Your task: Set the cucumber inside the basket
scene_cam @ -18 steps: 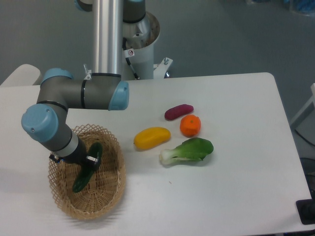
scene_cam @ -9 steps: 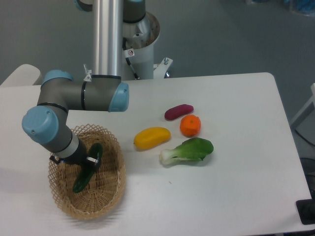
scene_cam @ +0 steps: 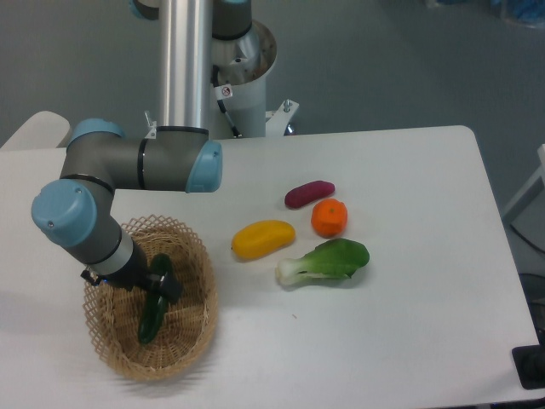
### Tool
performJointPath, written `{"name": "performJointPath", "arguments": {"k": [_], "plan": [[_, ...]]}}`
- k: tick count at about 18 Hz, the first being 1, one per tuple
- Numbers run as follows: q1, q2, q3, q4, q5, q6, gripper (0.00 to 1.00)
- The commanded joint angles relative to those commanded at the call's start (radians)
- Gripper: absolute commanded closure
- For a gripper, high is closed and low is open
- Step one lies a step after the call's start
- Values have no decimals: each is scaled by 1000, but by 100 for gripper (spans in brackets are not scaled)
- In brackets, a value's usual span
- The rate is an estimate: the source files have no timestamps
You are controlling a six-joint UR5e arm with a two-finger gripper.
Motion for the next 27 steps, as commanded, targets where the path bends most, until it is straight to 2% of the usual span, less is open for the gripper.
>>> {"name": "performJointPath", "arguments": {"k": [3, 5, 13, 17, 20, 23, 27], "plan": [[35, 0, 74, -5, -9, 14, 0], [52, 6, 94, -14, -5, 128, 0], [162, 107, 69, -23, -9, 518, 0], [219, 167, 68, -118, -14, 757, 0], [253, 186, 68, -140, -34, 908, 0], [296, 195, 68, -147, -77, 985, 0], [304, 202, 71, -141, -83, 985, 0]]}}
